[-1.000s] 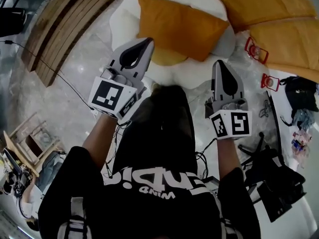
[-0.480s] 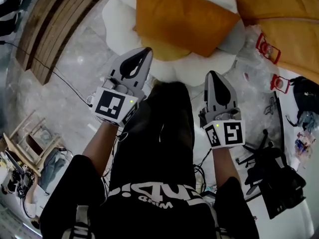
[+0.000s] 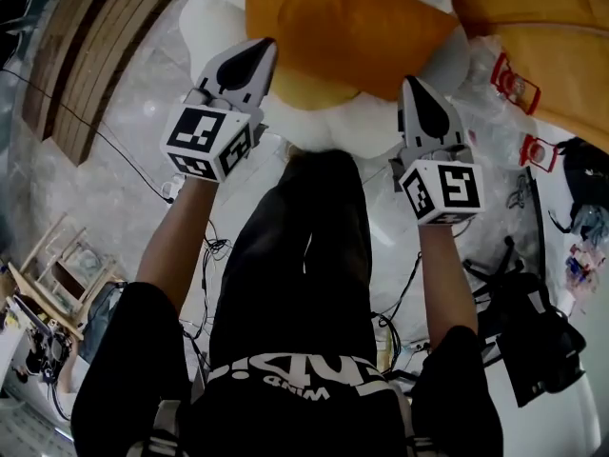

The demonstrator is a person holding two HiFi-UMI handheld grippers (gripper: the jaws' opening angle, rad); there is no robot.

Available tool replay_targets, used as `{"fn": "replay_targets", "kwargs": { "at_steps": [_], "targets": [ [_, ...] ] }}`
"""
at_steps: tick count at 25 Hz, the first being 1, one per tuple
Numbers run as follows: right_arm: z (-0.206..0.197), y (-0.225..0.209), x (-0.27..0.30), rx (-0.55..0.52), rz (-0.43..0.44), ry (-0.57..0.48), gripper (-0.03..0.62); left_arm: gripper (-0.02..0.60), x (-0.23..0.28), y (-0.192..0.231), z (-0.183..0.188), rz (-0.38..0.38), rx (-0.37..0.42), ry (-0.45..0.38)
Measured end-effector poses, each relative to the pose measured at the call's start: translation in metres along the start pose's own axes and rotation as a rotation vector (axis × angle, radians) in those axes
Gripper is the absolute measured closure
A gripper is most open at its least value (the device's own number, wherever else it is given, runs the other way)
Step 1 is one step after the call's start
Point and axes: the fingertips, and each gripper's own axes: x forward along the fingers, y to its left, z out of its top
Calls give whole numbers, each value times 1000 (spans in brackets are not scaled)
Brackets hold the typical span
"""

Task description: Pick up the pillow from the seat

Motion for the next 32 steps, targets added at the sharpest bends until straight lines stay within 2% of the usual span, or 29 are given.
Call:
{"fn": "replay_targets", "kwargs": {
  "at_steps": [3, 10, 15, 21, 22, 24, 25, 26, 27, 28, 30, 32],
  "targets": [
    [-29, -32, 30, 19, -25, 67, 572, 574, 31, 23, -31, 13, -29, 70],
    [-126, -103, 83, 10, -92, 282, 572, 574, 101, 87, -121, 121, -91, 262],
    [-159, -130, 114, 23, -99, 333, 572, 574, 129, 110, -154, 160, -152, 308],
    [-172, -146, 129, 53, -89, 348, 571, 571, 147, 121, -169, 195, -147, 336],
    [-175, -149, 129, 49, -90, 358, 571, 563, 149, 124, -171, 204, -145, 341],
    [-184, -155, 130, 54, -99, 379, 567, 484, 152, 130, -178, 221, -149, 351],
    [-187, -158, 130, 71, -111, 384, 481, 449, 152, 134, -181, 231, -153, 353],
    [-190, -162, 132, 94, -127, 380, 363, 418, 153, 138, -183, 243, -153, 352],
    [-192, -166, 134, 115, -143, 374, 304, 392, 153, 143, -185, 258, -151, 349],
    [-194, -170, 136, 129, -154, 369, 269, 351, 153, 147, -186, 274, -147, 346],
    [-200, -175, 140, 141, -161, 378, 246, 269, 155, 157, -188, 302, -140, 342],
    [-206, -178, 146, 161, -162, 388, 232, 223, 160, 163, -191, 317, -139, 338]
  ]
}}
